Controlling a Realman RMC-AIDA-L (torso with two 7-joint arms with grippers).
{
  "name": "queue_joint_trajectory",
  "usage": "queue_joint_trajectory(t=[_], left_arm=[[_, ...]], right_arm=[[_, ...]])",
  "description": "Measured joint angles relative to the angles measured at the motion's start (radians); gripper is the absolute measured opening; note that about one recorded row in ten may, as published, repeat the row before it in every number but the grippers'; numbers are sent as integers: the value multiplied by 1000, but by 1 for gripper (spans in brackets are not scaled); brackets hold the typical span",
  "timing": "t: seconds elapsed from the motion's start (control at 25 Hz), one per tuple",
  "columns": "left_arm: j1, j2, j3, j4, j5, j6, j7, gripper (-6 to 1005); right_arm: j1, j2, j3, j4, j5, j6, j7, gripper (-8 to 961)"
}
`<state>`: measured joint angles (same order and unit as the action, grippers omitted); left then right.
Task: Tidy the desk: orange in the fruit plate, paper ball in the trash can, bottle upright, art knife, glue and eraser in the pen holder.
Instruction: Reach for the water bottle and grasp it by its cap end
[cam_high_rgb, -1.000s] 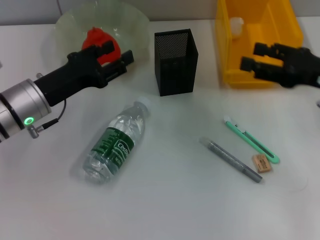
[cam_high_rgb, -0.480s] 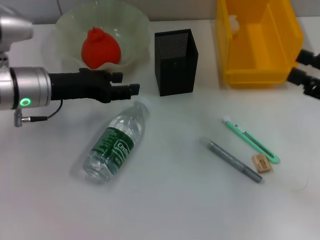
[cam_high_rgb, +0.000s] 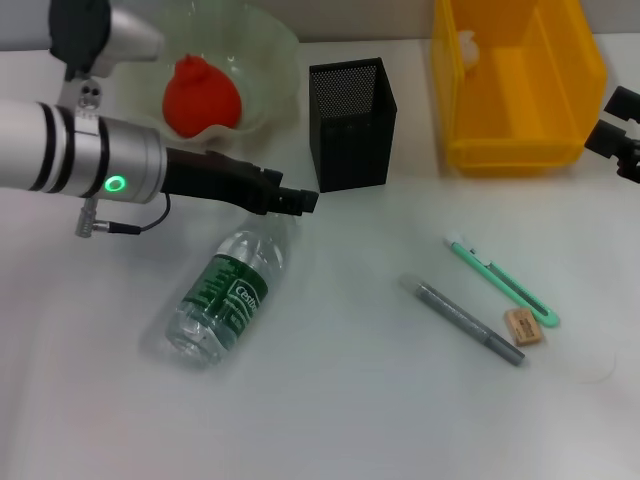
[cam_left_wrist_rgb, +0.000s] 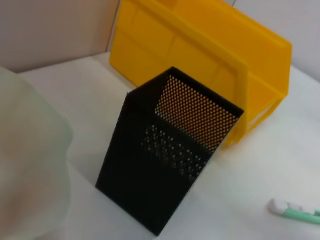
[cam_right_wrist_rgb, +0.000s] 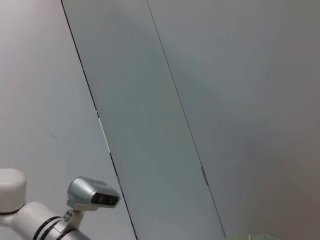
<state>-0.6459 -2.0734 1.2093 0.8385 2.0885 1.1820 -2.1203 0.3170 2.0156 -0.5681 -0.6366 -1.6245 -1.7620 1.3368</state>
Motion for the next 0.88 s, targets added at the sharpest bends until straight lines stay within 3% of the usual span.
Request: queue_joint_trajectory(t=[0.48, 0.56, 0.6, 0.88], left_arm=[[-35, -3, 63, 0, 52, -71, -112, 665], [-48, -5, 182, 1, 92, -158, -203, 666], [-50, -5, 199, 2, 101, -164, -217, 667], [-54, -5, 236, 3, 120, -162, -262, 666]], right_arm=[[2, -2, -4, -6, -3, -61, 6, 740], [2, -3, -4, -6, -3, -67, 6, 740], [2, -3, -4, -6, -3, -67, 6, 740], [2, -4, -3, -4, -3, -67, 7, 740]])
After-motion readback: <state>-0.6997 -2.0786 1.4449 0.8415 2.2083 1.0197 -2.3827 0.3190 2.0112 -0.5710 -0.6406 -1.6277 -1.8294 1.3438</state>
